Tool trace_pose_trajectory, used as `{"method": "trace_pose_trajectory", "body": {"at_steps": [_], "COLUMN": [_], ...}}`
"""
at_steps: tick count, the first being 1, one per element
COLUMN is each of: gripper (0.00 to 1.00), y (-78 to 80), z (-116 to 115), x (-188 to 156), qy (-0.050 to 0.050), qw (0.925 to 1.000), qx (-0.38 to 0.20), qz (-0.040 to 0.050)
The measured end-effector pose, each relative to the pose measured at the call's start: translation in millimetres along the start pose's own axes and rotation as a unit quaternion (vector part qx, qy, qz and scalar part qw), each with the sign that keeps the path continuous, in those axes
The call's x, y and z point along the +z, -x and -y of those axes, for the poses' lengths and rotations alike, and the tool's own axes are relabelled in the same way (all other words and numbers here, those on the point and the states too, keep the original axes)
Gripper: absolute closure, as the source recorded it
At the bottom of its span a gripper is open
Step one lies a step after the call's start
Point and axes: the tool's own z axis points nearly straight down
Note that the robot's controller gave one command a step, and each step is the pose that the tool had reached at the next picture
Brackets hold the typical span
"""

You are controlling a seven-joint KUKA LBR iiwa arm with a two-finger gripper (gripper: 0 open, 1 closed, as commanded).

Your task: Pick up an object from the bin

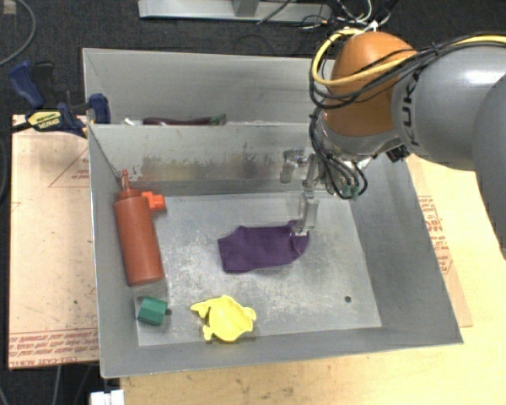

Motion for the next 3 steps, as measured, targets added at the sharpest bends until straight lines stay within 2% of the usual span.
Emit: {"method": "trace_pose_trajectory", "body": {"at_steps": [1, 2, 3], "gripper": [0.00, 0.00, 1.00], "y": [1.2, -44.5, -32.4], "z": [0, -7, -42], "x": [-5, 34, 70], "qy": [0.000, 0.000, 0.001], "qw": [1.0000, 1.0000, 0.9997], "qx": [0.000, -0.001, -0.025], "qz": [0.0034, 0.0052, 0.0061]}}
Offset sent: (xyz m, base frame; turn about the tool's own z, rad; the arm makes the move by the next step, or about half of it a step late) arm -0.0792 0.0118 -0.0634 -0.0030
